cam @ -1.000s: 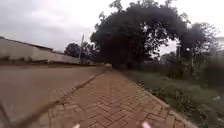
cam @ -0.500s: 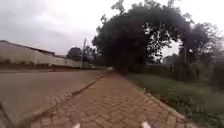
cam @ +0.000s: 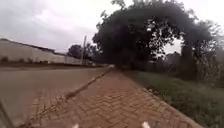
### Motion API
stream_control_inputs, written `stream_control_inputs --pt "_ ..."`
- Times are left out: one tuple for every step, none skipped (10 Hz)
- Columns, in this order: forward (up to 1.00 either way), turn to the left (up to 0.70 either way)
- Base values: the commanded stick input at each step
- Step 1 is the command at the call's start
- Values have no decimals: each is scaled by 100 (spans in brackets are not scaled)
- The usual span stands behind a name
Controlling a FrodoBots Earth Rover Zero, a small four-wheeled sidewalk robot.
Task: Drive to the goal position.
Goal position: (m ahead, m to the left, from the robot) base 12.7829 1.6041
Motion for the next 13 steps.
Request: stream_control_inputs --pt "70 2" --pt "70 5" --pt "70 9" --pt "70 14" --pt "70 13" --pt "70 8" --pt "70 4" --pt "70 3" --pt "70 3" --pt "70 2" --pt "70 1" --pt "70 0" --pt "70 3"
